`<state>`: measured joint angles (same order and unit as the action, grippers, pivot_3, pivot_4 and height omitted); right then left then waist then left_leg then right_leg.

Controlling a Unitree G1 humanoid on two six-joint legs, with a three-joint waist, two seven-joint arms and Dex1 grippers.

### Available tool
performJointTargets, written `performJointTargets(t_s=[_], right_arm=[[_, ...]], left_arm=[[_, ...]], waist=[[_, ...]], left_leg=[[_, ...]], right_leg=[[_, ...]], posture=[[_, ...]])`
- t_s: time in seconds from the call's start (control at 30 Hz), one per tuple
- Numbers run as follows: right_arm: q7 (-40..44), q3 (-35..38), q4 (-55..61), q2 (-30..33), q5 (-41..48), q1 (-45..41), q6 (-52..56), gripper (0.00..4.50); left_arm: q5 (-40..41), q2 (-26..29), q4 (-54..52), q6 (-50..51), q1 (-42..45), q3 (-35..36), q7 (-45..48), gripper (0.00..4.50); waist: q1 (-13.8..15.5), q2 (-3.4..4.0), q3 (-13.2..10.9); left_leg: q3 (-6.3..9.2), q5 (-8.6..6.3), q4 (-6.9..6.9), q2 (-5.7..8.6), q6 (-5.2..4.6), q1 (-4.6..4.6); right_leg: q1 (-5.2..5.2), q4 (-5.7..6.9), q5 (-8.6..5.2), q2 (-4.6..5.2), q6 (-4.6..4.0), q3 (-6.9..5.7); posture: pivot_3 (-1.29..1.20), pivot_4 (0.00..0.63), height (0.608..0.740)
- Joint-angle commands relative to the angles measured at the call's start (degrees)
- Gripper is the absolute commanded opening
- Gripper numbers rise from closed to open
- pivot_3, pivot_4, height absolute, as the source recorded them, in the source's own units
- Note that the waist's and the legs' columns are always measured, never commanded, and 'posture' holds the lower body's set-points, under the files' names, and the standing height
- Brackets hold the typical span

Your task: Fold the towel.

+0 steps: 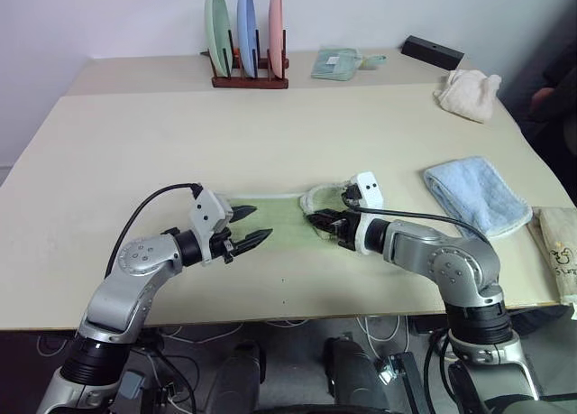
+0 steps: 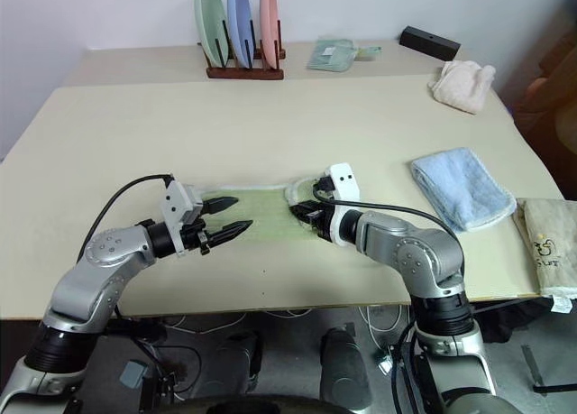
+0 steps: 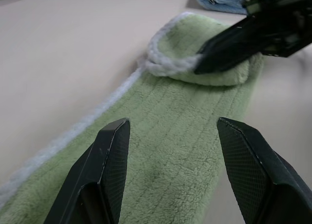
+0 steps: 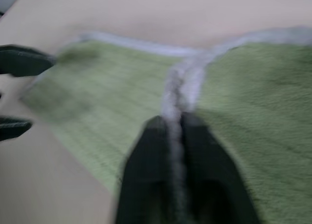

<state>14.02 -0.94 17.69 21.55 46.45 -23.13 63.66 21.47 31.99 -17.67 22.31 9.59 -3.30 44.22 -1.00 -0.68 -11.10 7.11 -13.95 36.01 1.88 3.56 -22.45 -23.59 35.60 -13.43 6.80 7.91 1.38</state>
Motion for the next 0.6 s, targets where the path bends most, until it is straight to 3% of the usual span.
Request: performJointTargets(t_s=[0.03,0.13,0.23,0.33,0.5,0.53,0.6], right_arm=[[5.14,3.61,7.77,3.87,2.75,0.63,-1.13,2.37],[9.25,4.35,11.82,8.61,1.69,2.93,-3.74,3.87],[8.77,6.81,9.53,8.98,-0.68,3.41,-7.53,3.87],[6.57,6.46,3.93,8.39,-6.29,1.95,-11.24,2.84],[9.71,2.26,-2.16,5.72,-12.93,2.66,-20.35,0.30],[11.56,-0.45,-3.01,5.98,-15.63,3.90,-23.27,0.04],[13.62,-4.56,-5.12,5.95,-19.95,5.85,-27.43,0.04]], left_arm=[[0.31,0.42,-1.72,0.14,0.48,1.10,-0.06,2.88],[0.34,0.43,-1.41,0.11,0.50,1.05,-0.01,2.88],[0.21,-0.03,-1.07,0.12,0.76,0.65,-0.21,2.88],[-0.06,-0.75,-0.86,0.11,1.09,0.04,-0.52,2.88],[-0.05,-1.73,-1.44,0.62,1.32,-0.44,-1.10,2.88],[-0.09,-1.84,-1.57,0.71,1.31,-0.38,-1.26,2.88],[-0.06,-1.97,-1.73,0.95,1.12,-0.02,-1.61,2.88]], waist=[[0.14,0.00,0.00],[0.24,-0.01,0.00],[-0.03,-0.01,0.00],[-0.03,-0.01,0.00],[0.00,-0.01,0.00],[-0.01,-0.01,0.00],[0.00,-0.02,0.01]], left_leg=[[0.00,0.00,0.01,0.00,0.00,0.00],[0.01,-0.01,0.01,0.00,-0.01,-0.01],[0.00,-0.01,0.01,0.00,-0.01,-0.01],[-0.01,-0.01,0.01,-0.02,-0.01,0.02],[-0.01,-0.01,-0.02,-0.02,-0.01,0.00],[-0.01,-0.01,-0.02,-0.02,-0.01,0.00],[-0.01,-0.01,-0.03,-0.02,-0.01,0.01]], right_leg=[[0.00,0.00,0.00,0.00,0.00,0.00],[0.04,-0.08,0.00,0.00,0.00,-0.03],[0.05,-0.09,-0.01,0.00,0.00,-0.03],[0.05,-0.08,0.01,-0.01,-0.02,-0.03],[0.05,-0.13,0.02,-0.01,-0.02,-0.03],[0.04,-0.13,0.02,-0.01,-0.01,-0.02],[0.05,-0.13,0.02,-0.01,-0.01,-0.03]], posture=[[0.00,0.150,0.740],[0.00,0.150,0.740],[0.00,0.150,0.740],[0.00,0.150,0.740],[0.00,0.150,0.740],[0.00,0.150,0.740],[0.00,0.150,0.740]])
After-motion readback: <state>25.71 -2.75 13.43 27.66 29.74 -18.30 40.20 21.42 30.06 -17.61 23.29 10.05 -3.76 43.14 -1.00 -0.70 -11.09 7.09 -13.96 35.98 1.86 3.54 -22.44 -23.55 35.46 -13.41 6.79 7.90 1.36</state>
